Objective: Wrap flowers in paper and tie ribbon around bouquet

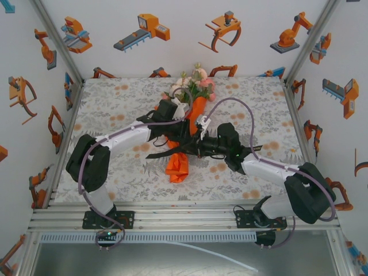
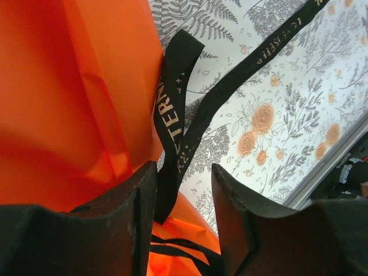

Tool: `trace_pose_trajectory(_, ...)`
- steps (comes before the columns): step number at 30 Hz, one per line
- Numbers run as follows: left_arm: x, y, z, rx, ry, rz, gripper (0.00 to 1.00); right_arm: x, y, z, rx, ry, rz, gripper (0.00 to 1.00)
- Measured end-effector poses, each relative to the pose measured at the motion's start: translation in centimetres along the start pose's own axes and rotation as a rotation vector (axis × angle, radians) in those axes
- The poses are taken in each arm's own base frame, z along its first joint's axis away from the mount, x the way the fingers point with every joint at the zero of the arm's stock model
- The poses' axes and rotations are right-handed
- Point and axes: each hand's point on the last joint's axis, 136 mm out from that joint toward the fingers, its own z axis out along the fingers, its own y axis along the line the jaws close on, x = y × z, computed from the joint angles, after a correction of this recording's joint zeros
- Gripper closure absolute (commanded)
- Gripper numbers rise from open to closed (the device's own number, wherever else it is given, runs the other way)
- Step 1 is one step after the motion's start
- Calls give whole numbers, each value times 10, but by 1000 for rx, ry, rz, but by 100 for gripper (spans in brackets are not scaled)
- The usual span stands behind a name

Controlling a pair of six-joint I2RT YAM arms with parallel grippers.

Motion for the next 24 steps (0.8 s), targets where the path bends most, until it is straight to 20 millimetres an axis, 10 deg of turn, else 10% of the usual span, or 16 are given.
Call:
trace_pose_trajectory(6, 1, 2, 3, -1, 6, -2, 100, -2, 0, -1, 7, -5, -3, 100)
trace_pose_trajectory(13, -14, 1, -15, -5, -54, -6, 100, -2, -3, -2, 21, -5, -2, 100)
trace_pose_trajectory(19, -47, 14, -89, -72, -289, -48, 100, -4, -7, -3, 52, -11, -3, 100)
trace_pose_trajectory(24, -29, 23, -119, -117, -382, -96, 100, -4, -13, -4, 90, -14, 3, 100)
